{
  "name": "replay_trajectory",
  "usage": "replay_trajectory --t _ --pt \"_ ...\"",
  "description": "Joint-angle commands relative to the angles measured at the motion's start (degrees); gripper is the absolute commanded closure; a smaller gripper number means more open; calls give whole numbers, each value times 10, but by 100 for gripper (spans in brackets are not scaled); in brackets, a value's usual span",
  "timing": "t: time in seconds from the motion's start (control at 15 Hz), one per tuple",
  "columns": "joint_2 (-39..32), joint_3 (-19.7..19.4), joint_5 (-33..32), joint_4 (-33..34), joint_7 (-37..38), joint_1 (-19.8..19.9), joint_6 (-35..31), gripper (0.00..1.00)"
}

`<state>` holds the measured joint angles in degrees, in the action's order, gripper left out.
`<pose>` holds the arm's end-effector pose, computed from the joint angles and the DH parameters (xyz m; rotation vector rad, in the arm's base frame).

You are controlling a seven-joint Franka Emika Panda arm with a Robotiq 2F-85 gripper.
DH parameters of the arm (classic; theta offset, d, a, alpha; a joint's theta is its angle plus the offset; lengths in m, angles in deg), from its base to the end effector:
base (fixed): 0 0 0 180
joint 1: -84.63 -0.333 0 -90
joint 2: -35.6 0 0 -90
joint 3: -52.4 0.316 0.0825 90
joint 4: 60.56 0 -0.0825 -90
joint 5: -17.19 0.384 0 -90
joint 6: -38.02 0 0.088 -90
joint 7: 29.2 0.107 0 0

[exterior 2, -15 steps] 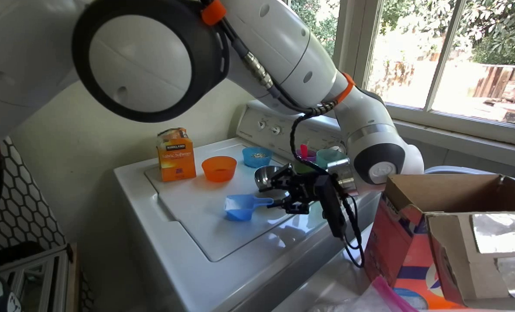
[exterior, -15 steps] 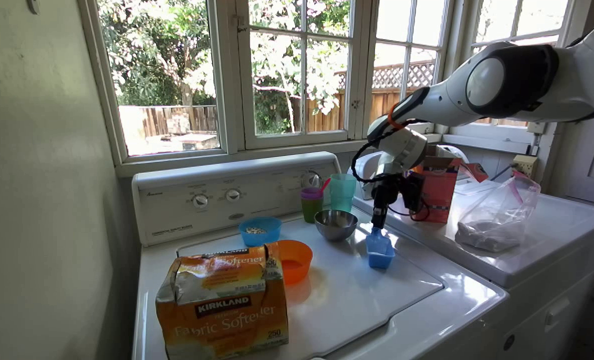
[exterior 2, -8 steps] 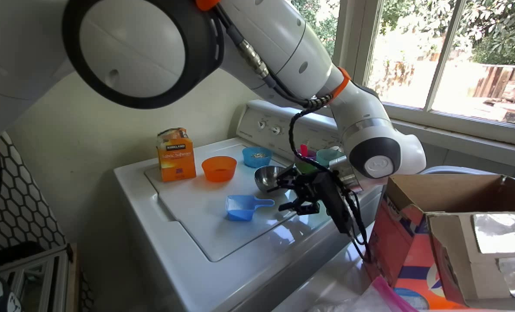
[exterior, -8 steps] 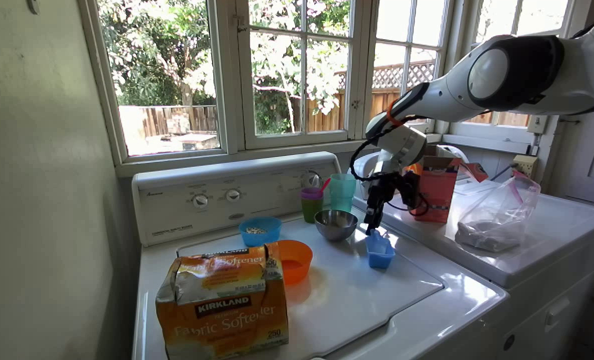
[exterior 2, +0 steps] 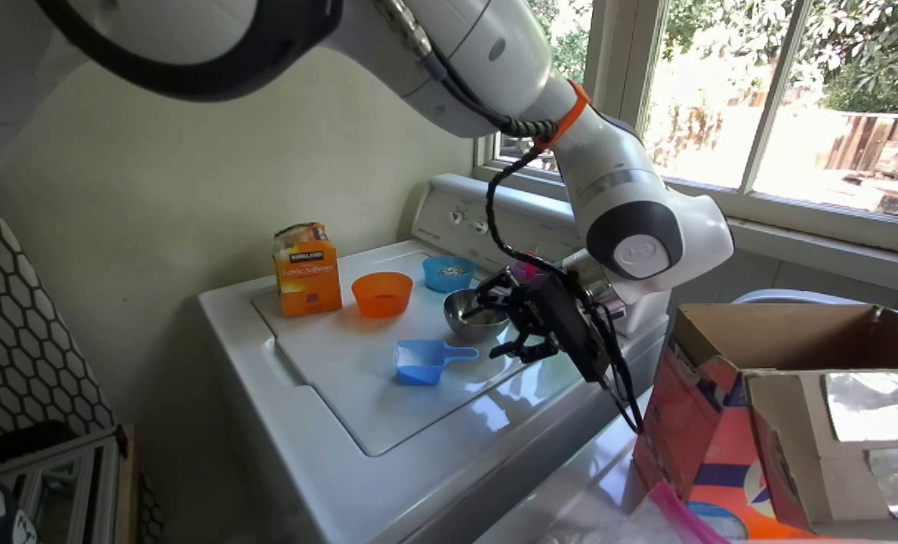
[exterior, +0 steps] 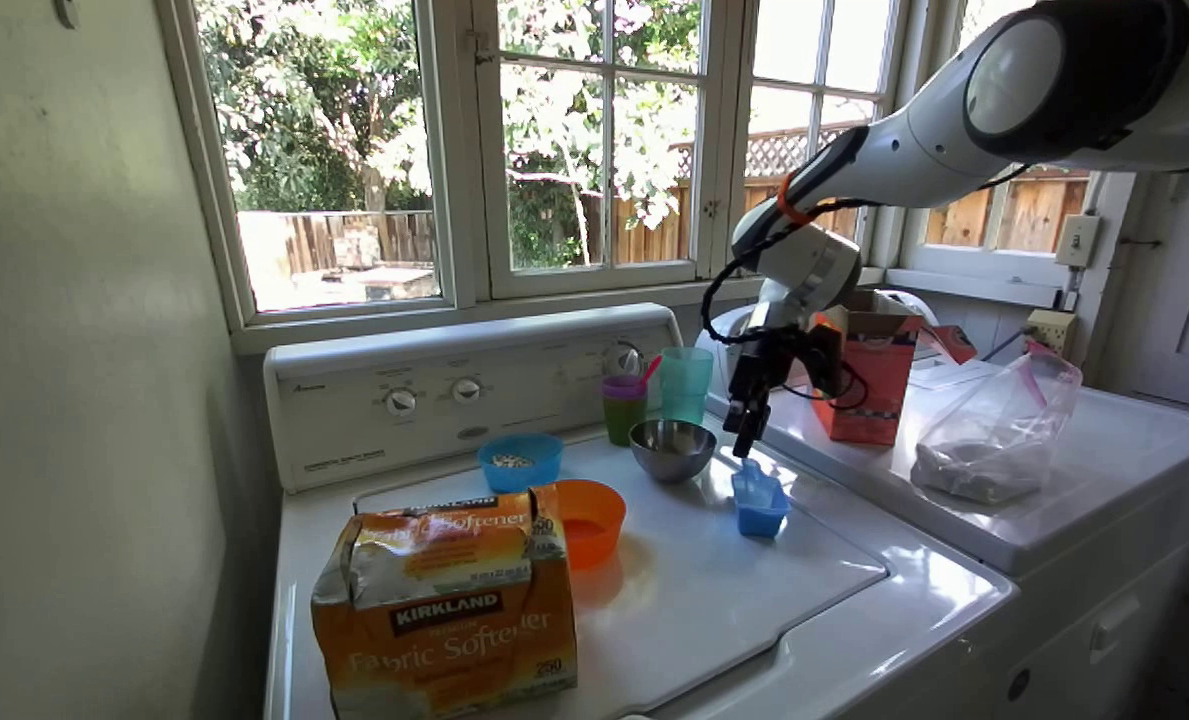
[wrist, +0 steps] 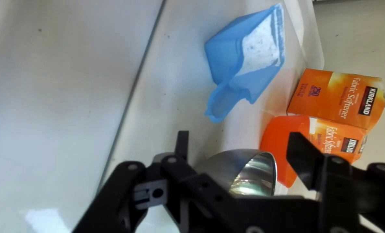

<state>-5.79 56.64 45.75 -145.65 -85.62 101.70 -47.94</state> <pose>0.6300 -0.0949 0.2297 -2.1794 -0.6844 0.3180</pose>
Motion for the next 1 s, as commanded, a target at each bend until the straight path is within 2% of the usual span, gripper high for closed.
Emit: replay_trajectory --t 0.0,0.13,0.2,0.33,0.47,0.67,0.73,0.93 --pt "93 -15 1 -110 43 -21 -48 17" --pt "134 -22 -3 -150 68 -30 -70 14" --pt "156 -24 -5 -170 75 -34 -82 7" --pt "206 -30 -5 -217 99 -44 -124 9" --pt "254 -34 -5 -264 119 -53 -164 2" --pt "320 -36 -1 -326 170 -69 -214 0" --pt "254 -35 0 -249 135 -58 -166 0" --pt "301 -39 0 -293 159 -71 -185 0"
